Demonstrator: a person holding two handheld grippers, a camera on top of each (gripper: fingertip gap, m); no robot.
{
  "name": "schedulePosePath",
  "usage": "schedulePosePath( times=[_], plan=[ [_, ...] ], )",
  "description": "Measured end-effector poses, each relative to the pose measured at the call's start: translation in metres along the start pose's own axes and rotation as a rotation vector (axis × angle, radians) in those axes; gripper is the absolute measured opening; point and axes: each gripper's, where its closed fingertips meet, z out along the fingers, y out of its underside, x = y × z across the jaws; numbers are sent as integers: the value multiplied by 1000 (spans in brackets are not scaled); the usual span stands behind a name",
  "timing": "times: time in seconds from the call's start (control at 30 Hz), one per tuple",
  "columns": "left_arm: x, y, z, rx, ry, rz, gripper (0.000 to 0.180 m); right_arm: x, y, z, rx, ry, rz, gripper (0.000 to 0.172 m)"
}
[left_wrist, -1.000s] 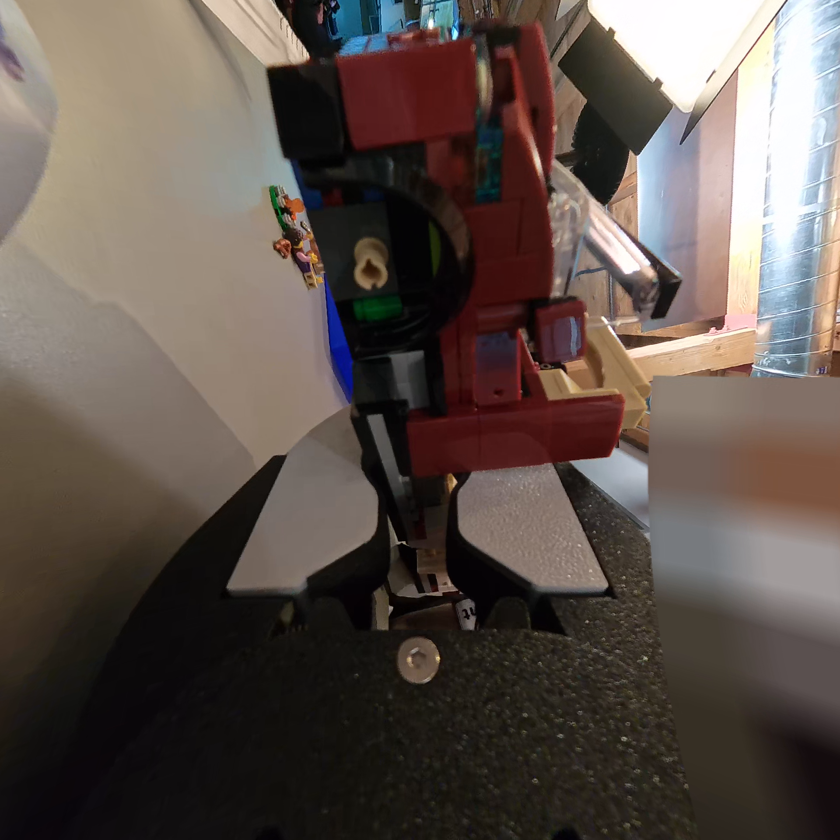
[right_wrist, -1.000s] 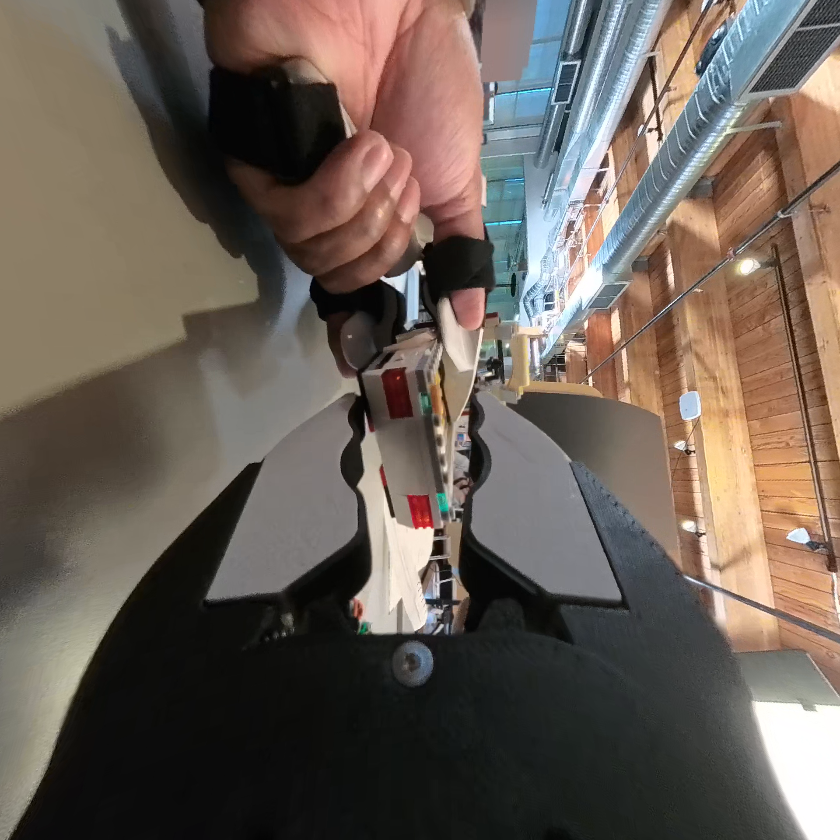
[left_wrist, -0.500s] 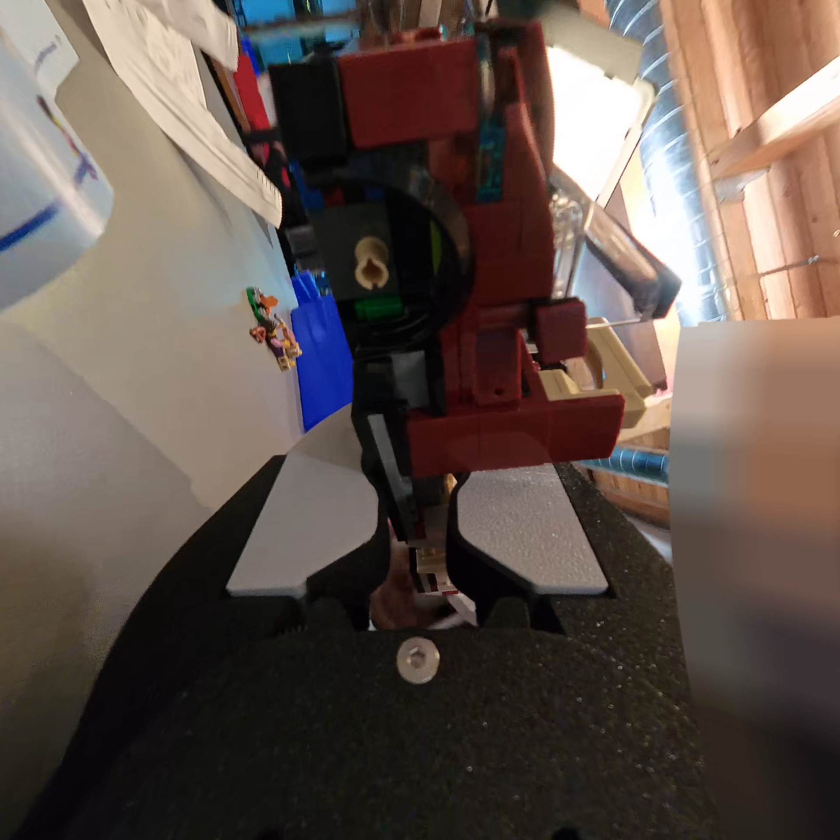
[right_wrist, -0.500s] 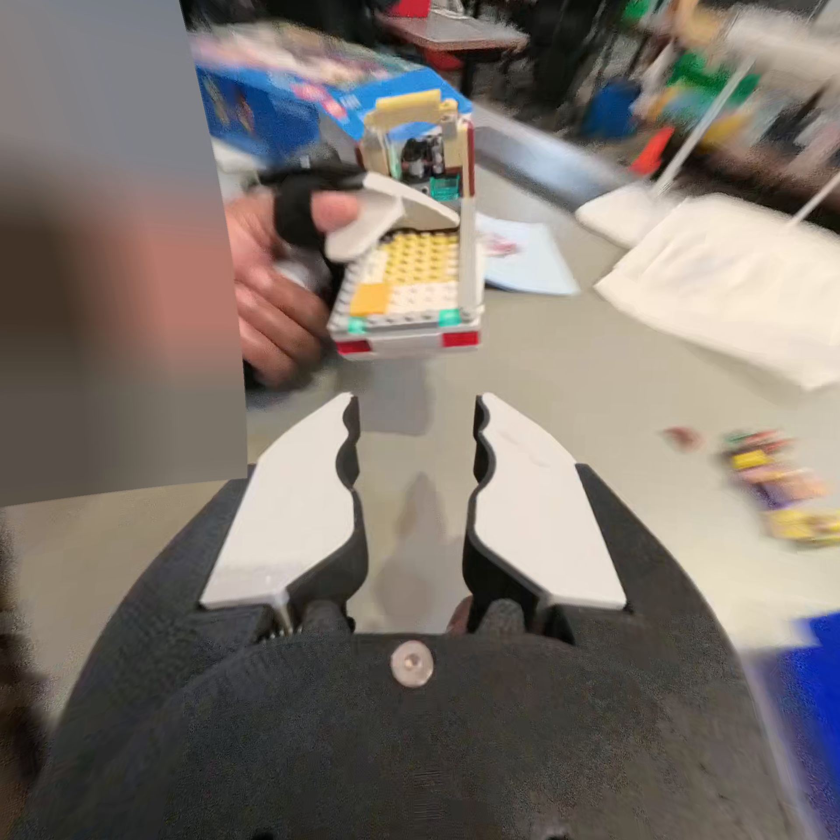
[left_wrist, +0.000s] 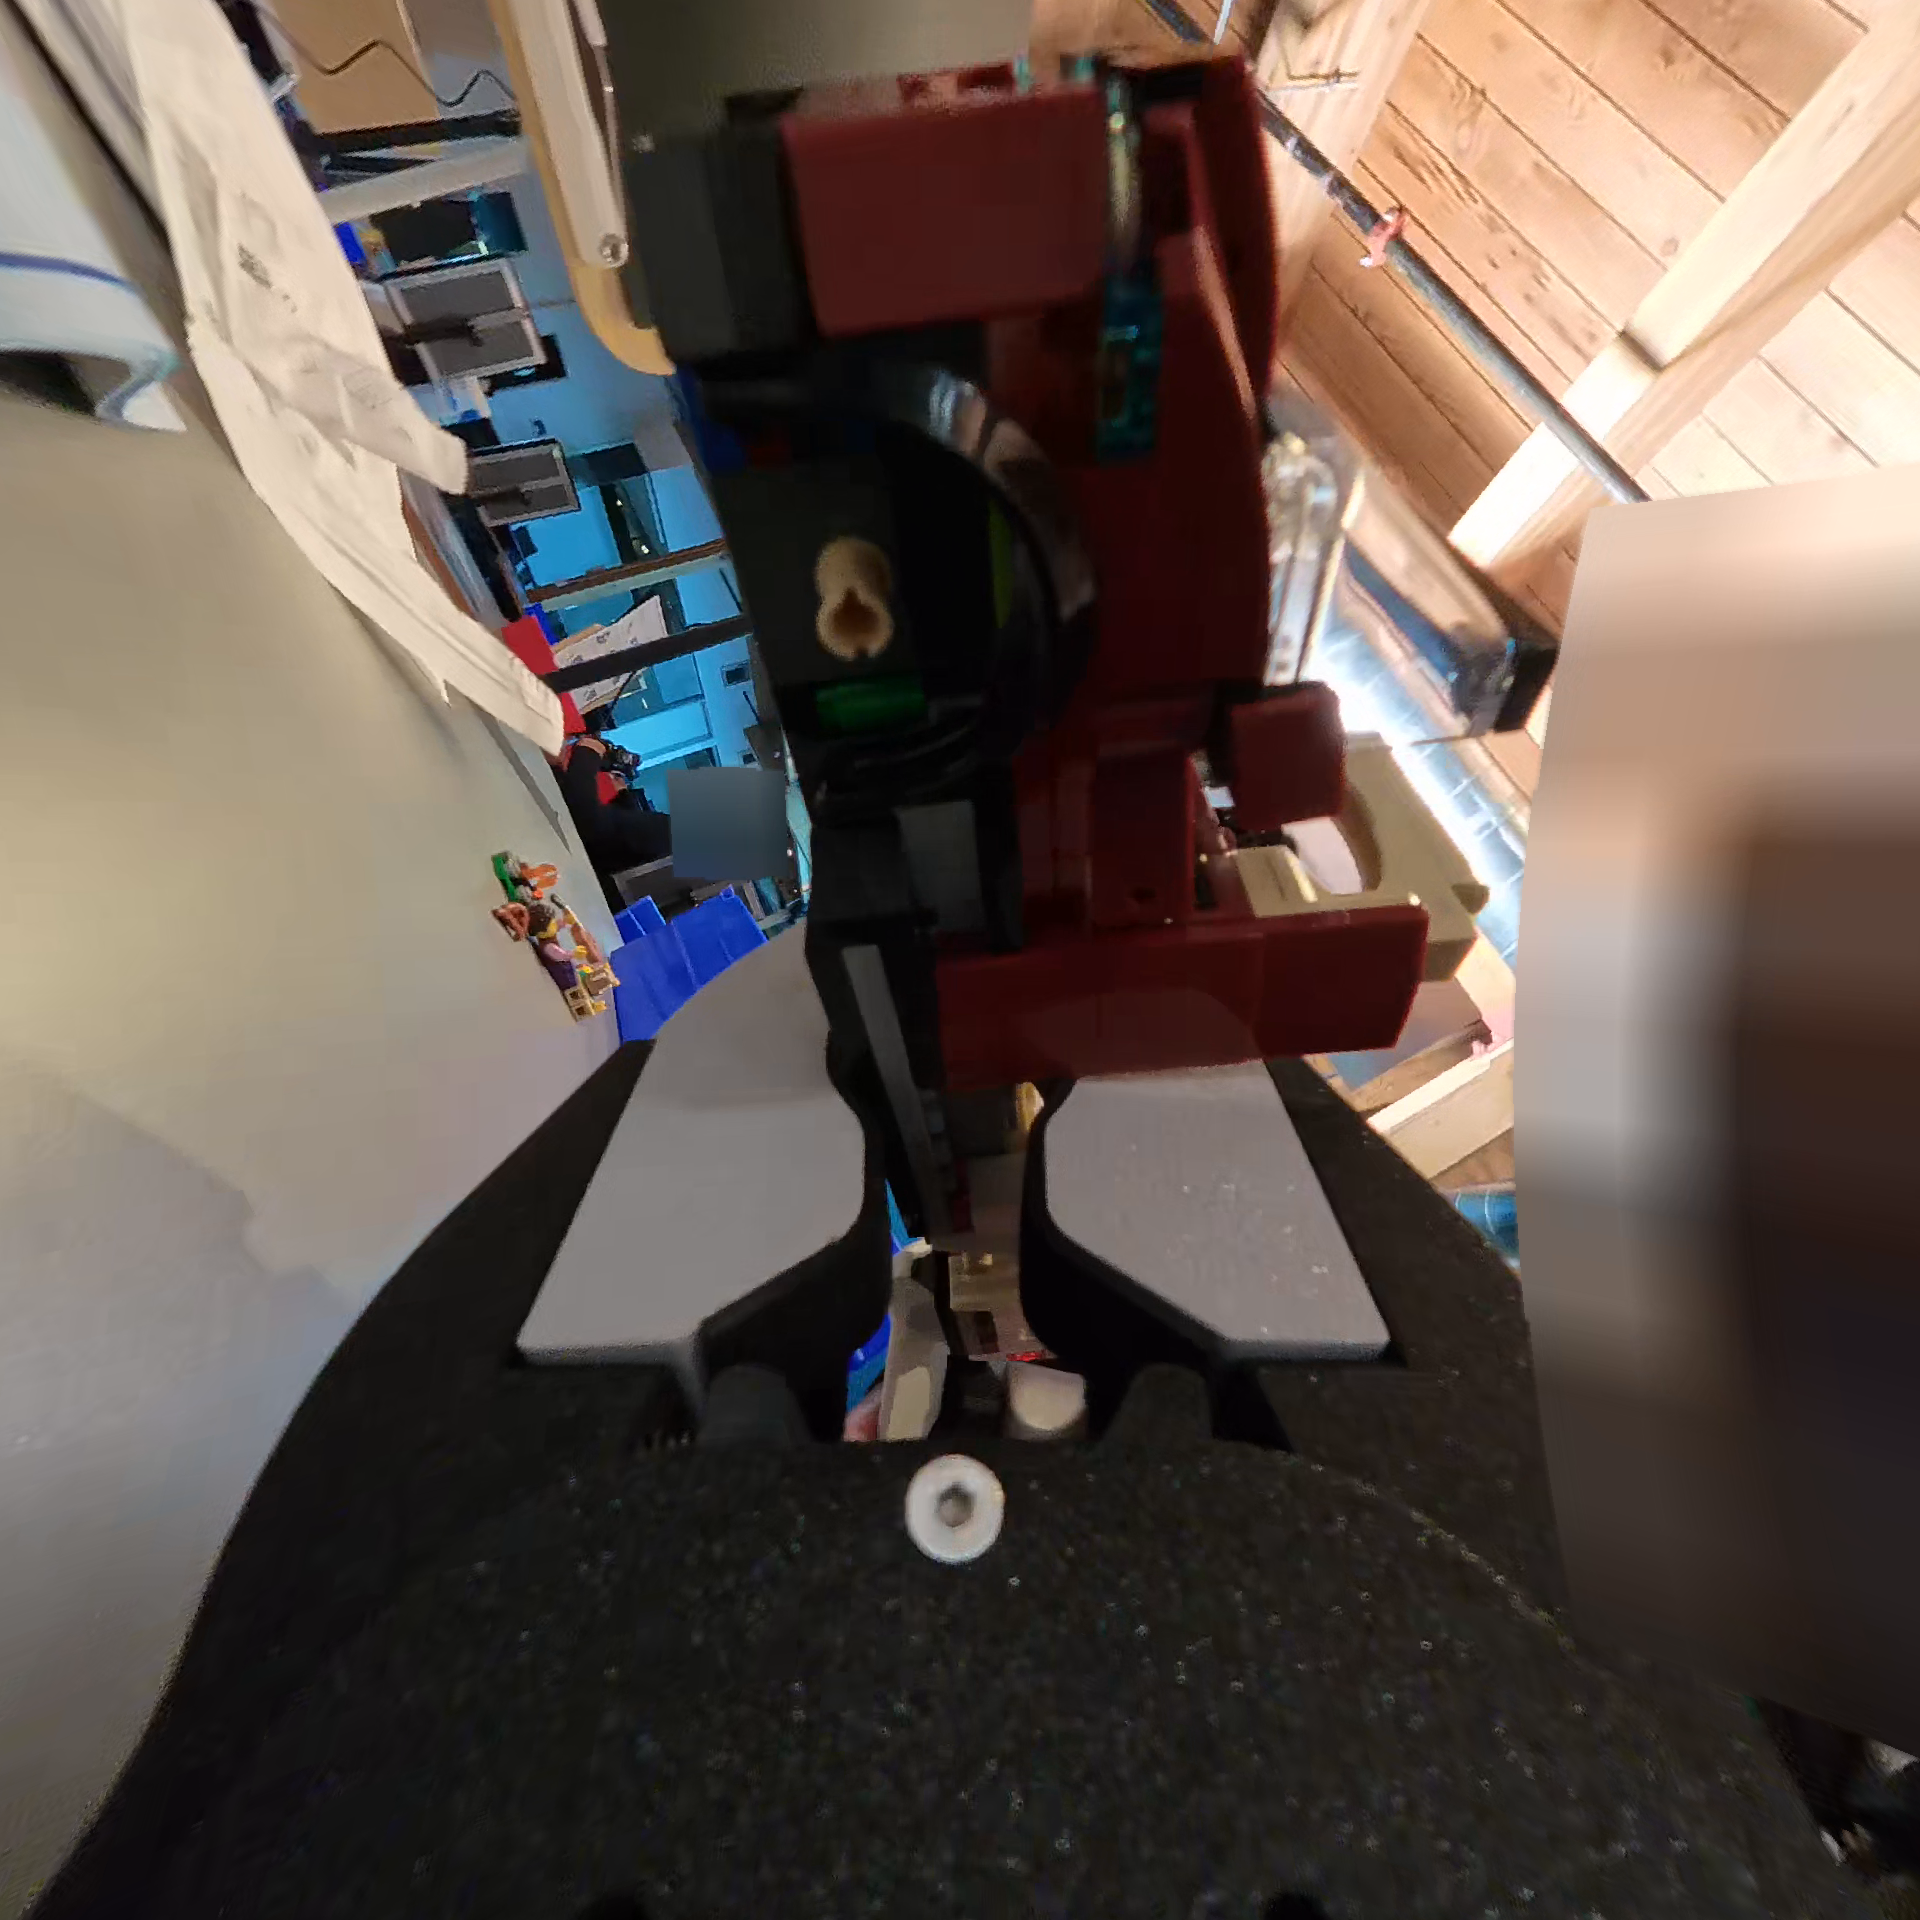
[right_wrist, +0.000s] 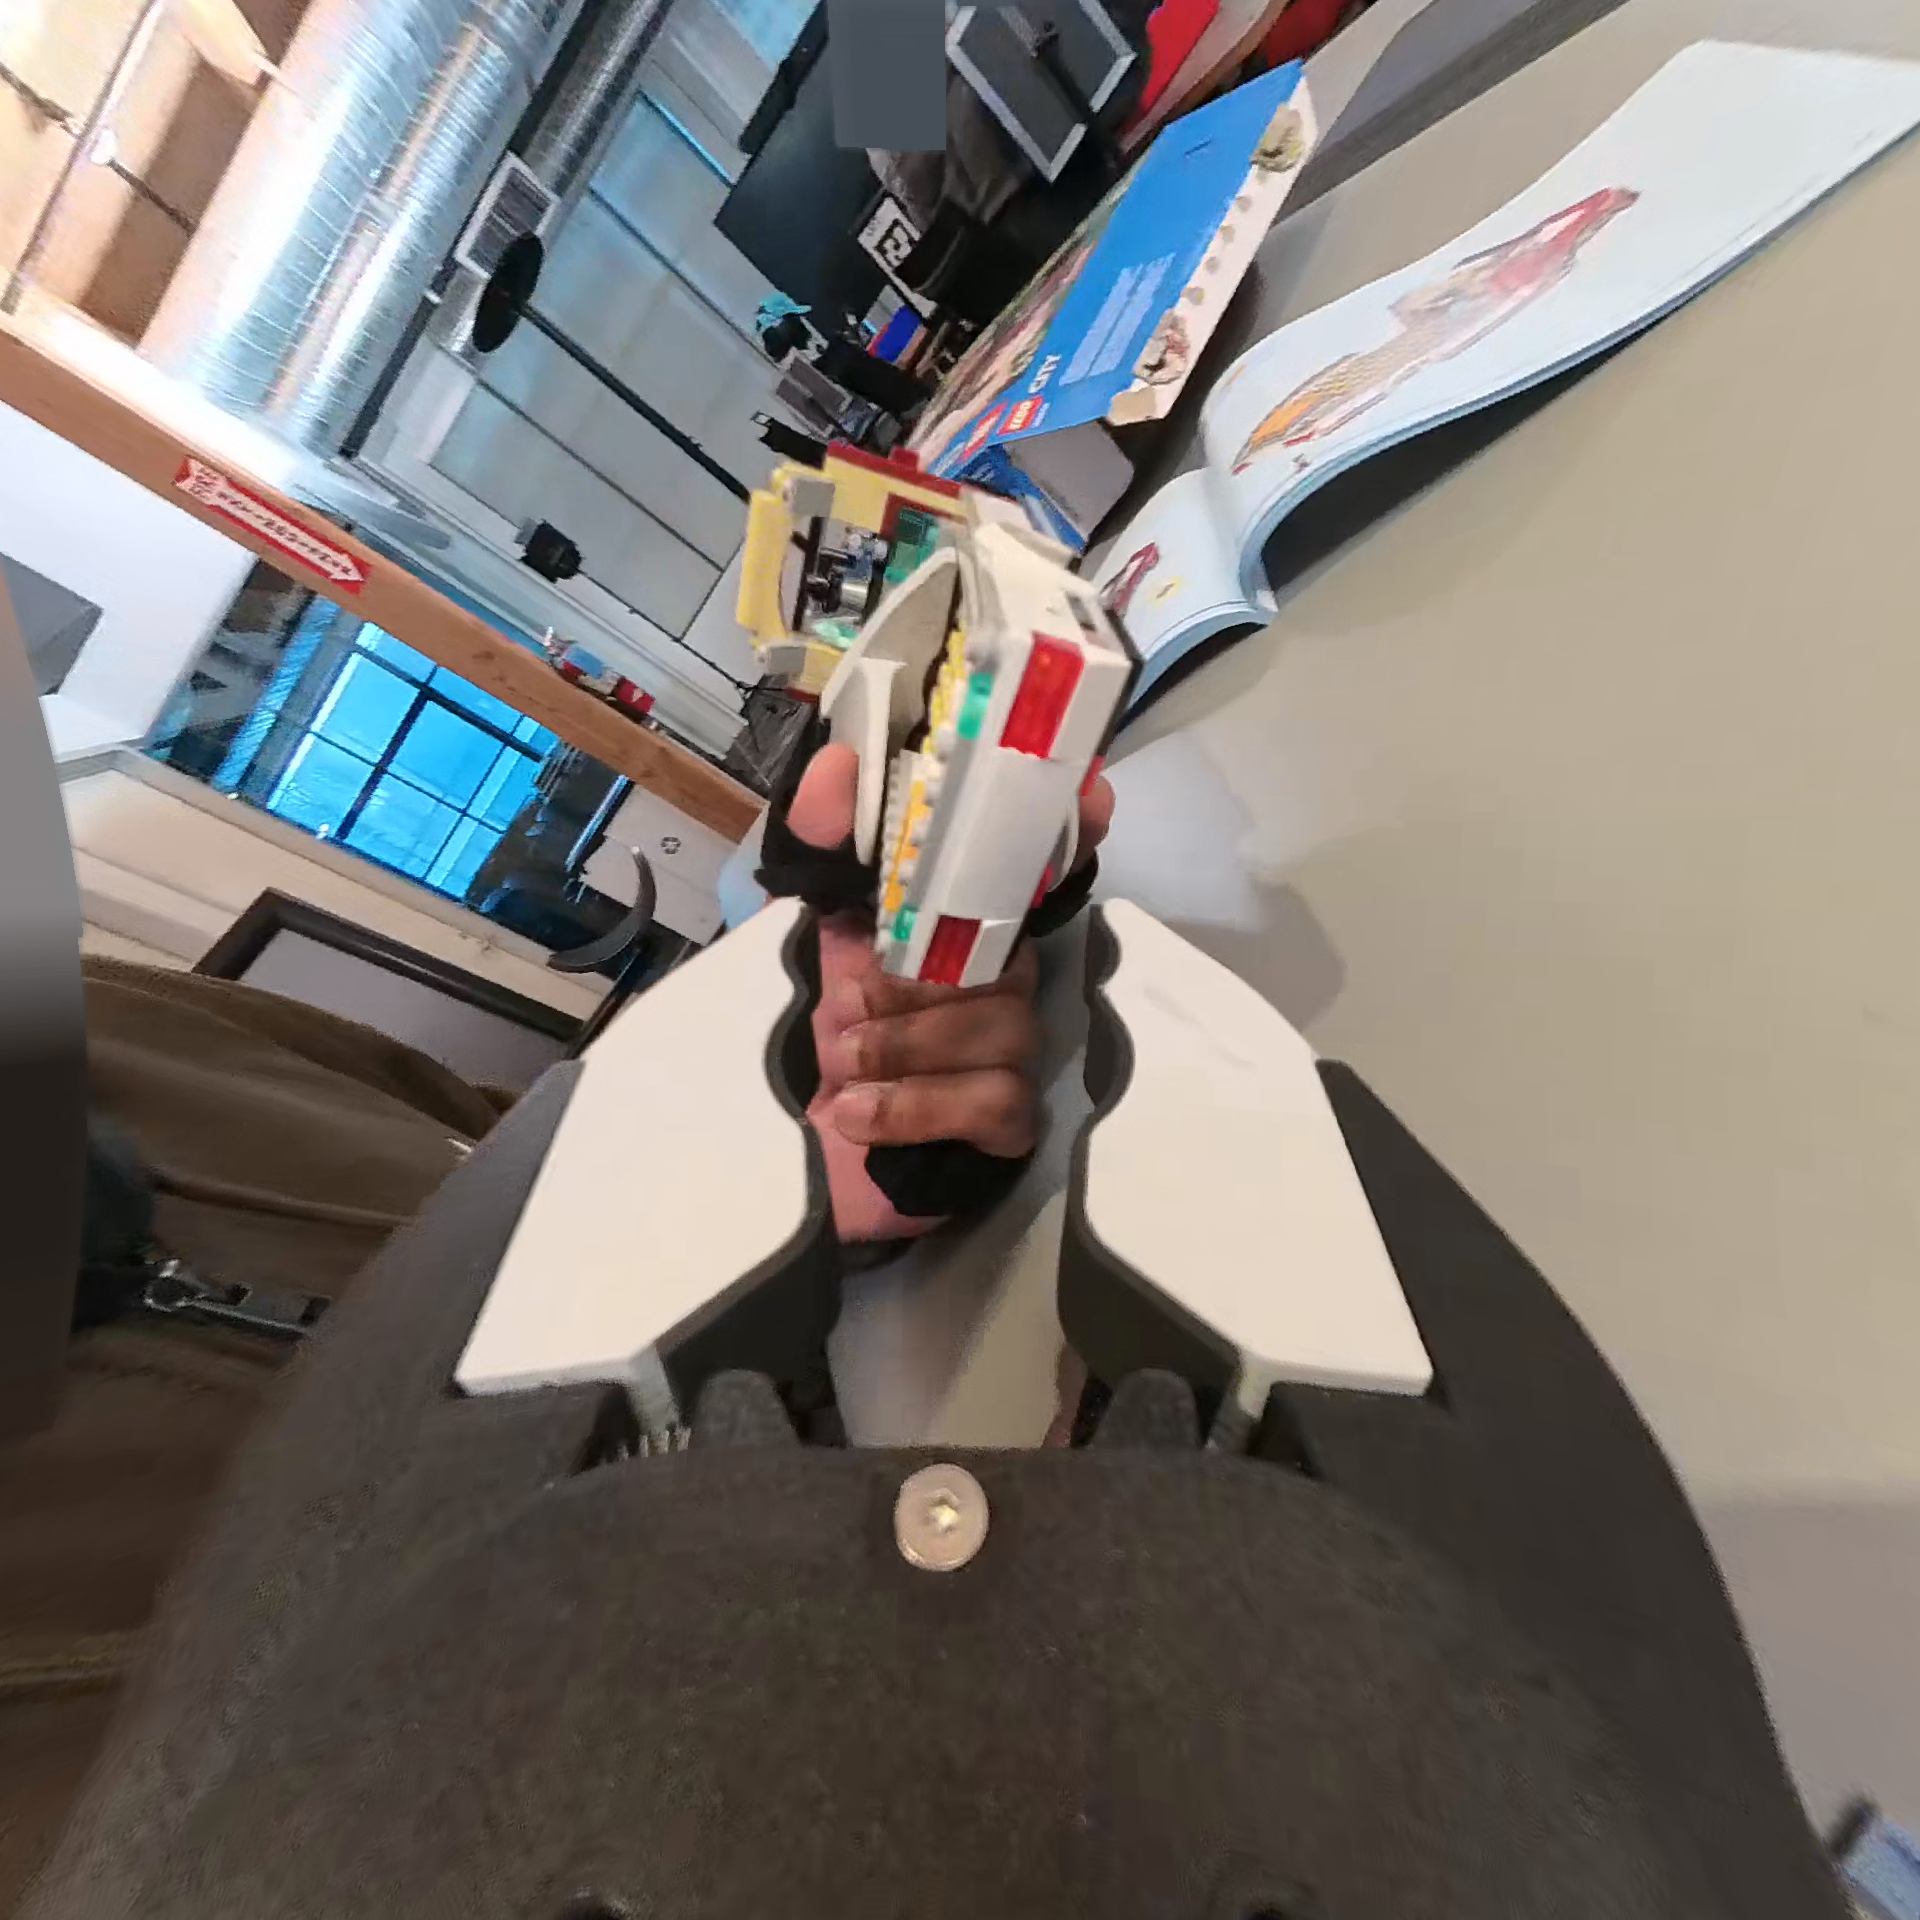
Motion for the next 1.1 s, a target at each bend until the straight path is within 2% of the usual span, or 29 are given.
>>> schedulePosePath(
  times=[0.03,0.27,0.67,0.77,1.1],
  plan=[
    [3,1,0,-4,11,18,24,-2,1,1,-2,-9,-2,48],
    [14,1,-3,1,79,64,24,-6,4,4,4,-20,-14,36],
    [23,6,-3,-29,167,40,24,-11,-1,7,37,-47,-36,36],
    [23,6,-4,-30,174,24,24,-12,0,7,41,-49,-67,30],
    [25,5,-5,-32,192,11,24,-12,0,8,50,-12,-113,29]
  ],
)
